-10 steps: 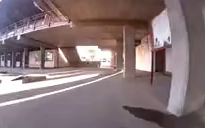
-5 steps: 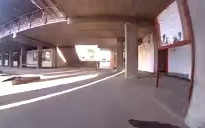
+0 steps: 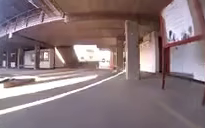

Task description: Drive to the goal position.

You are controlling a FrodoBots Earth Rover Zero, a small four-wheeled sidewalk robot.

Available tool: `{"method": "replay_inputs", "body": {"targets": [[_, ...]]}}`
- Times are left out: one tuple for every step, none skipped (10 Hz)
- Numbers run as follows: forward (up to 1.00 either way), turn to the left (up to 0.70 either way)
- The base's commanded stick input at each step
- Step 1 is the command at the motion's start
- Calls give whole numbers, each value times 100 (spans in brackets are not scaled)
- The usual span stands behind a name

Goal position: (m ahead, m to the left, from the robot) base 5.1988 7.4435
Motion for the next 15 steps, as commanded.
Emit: {"method": "replay_inputs", "body": {"targets": [[70, 0], [70, 0], [70, 0], [70, 9], [70, 20], [70, 35], [70, 35], [70, 13], [70, 6], [70, 0], [70, 0], [70, 0], [70, 0], [70, 0], [70, 0]]}}
